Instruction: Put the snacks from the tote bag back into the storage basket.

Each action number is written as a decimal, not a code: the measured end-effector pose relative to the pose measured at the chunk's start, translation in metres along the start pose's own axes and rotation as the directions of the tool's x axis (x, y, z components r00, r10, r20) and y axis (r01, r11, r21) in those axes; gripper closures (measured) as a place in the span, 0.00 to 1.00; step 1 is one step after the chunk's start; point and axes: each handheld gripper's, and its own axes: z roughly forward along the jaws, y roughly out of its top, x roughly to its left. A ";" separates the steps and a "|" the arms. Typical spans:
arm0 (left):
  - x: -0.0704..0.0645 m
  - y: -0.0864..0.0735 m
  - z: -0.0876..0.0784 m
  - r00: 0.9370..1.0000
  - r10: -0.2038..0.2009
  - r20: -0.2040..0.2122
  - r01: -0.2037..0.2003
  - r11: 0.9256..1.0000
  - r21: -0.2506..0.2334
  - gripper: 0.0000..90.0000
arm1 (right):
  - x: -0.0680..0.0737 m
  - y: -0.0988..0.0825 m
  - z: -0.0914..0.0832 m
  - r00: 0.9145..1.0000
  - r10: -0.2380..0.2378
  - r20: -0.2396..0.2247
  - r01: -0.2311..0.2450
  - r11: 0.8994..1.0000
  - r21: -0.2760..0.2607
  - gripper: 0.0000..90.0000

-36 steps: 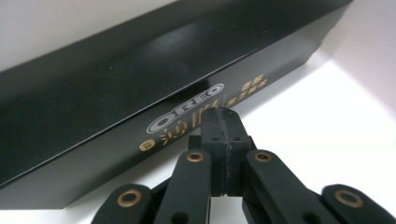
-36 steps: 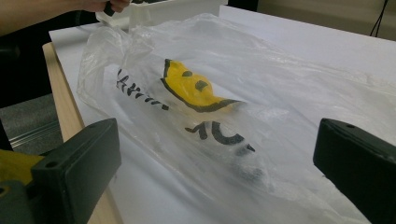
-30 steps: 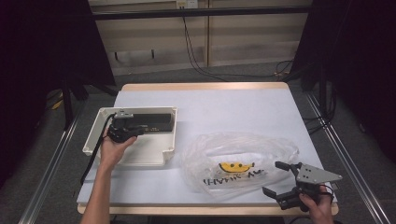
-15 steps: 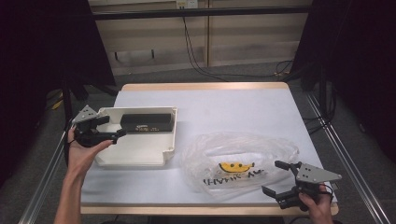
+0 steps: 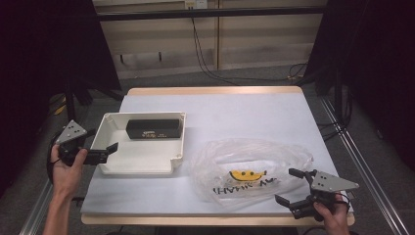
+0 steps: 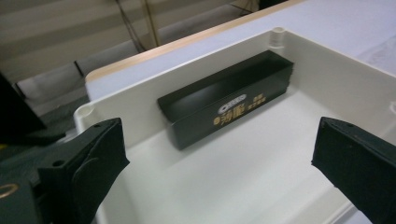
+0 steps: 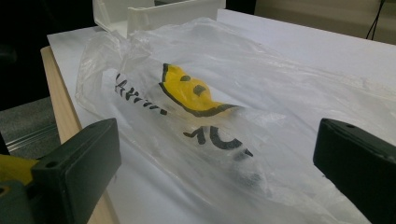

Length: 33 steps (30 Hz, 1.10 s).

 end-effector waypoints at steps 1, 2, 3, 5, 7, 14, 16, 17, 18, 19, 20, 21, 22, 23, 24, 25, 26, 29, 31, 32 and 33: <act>0.001 -0.002 -0.003 1.000 0.002 -0.003 -0.002 1.000 -0.017 0.03 | 0.000 0.000 0.000 1.000 -0.001 -0.003 0.001 1.000 -0.001 0.00; 0.002 -0.003 -0.005 1.000 -0.006 -0.007 0.006 1.000 -0.027 0.03 | 0.000 0.000 0.000 1.000 0.000 -0.003 0.000 1.000 0.000 0.00; 0.002 -0.003 -0.005 1.000 -0.006 -0.007 0.006 1.000 -0.027 0.03 | 0.000 0.000 0.000 1.000 0.000 -0.003 0.000 1.000 0.000 0.00; 0.000 -0.007 -0.012 0.999 0.025 -0.037 -0.026 0.999 -0.039 0.03 | -0.001 0.000 0.001 1.000 0.004 -0.004 -0.004 1.000 0.001 0.00; 0.005 -0.011 -0.016 1.000 0.023 -0.006 -0.023 0.999 -0.049 0.03 | 0.000 0.000 0.001 1.000 0.004 0.000 -0.004 1.000 0.001 0.00; 0.017 -0.028 -0.027 0.999 0.026 0.023 -0.023 0.993 -0.117 0.03 | -0.001 0.000 0.000 1.000 0.002 0.004 -0.002 1.000 -0.002 0.00; 0.021 -0.029 -0.028 0.999 0.036 0.033 -0.031 0.991 -0.127 0.03 | -0.001 -0.001 0.000 1.000 0.002 0.002 -0.002 1.000 0.001 0.00; 0.024 -0.029 -0.029 0.998 0.056 0.037 -0.051 0.991 -0.127 0.03 | -0.001 0.000 0.000 1.000 0.002 -0.001 -0.002 1.000 0.003 0.00; 0.028 -0.029 -0.029 0.998 0.030 0.048 -0.023 0.990 -0.139 0.03 | -0.001 -0.001 0.001 1.000 0.005 0.003 -0.005 1.000 0.002 0.00; 0.031 -0.029 -0.028 0.999 0.024 0.046 -0.017 0.988 -0.150 0.03 | -0.002 -0.001 0.001 1.000 0.002 0.002 -0.002 1.000 0.003 0.00; 0.035 -0.028 -0.028 0.999 0.029 0.045 -0.021 0.987 -0.157 0.03 | -0.002 -0.001 0.001 1.000 0.003 0.004 -0.003 1.000 0.005 0.00; 0.037 -0.028 -0.026 0.998 0.020 0.051 -0.012 0.987 -0.159 0.03 | -0.002 -0.001 0.002 1.000 0.005 0.005 -0.005 1.000 0.004 0.00; 0.039 -0.026 -0.024 0.999 0.012 0.036 -0.006 0.985 -0.170 0.04 | -0.002 -0.001 0.002 1.000 0.006 0.006 -0.006 1.000 0.005 0.00; 0.041 -0.024 -0.022 0.999 0.021 0.031 -0.015 0.985 -0.173 0.04 | -0.002 -0.001 0.002 1.000 0.005 0.003 -0.005 1.000 0.007 0.00; 0.043 -0.022 -0.021 0.999 0.024 0.022 -0.020 0.985 -0.170 0.04 | -0.002 -0.001 0.002 1.000 0.006 0.006 -0.006 1.000 0.008 0.00; 0.045 -0.021 -0.020 1.000 0.012 0.024 -0.007 0.982 -0.190 0.04 | -0.002 -0.001 0.002 1.000 0.007 0.003 -0.007 1.000 0.008 0.00; 0.047 -0.019 -0.019 1.000 0.020 0.022 -0.016 0.985 -0.174 0.04 | -0.002 -0.001 0.002 1.000 0.007 0.003 -0.007 1.000 0.008 0.00; 0.046 -0.014 -0.018 1.000 0.005 0.003 -0.004 0.987 -0.163 0.04 | -0.002 -0.001 0.002 1.000 0.010 0.009 -0.010 1.000 0.010 0.00; 0.033 -0.014 -0.019 1.000 0.025 -0.011 -0.026 0.987 -0.157 0.03 | -0.002 -0.001 0.001 1.000 0.008 0.010 -0.008 1.000 0.002 0.00; 0.024 -0.015 -0.018 1.000 0.014 -0.014 -0.016 0.989 -0.149 0.03 | -0.002 -0.001 0.001 1.000 0.005 0.009 -0.005 1.000 0.002 0.00; 0.015 -0.016 -0.017 1.000 0.017 -0.021 -0.020 0.990 -0.142 0.03 | -0.002 -0.001 0.000 1.000 0.008 0.009 -0.008 1.000 0.005 0.00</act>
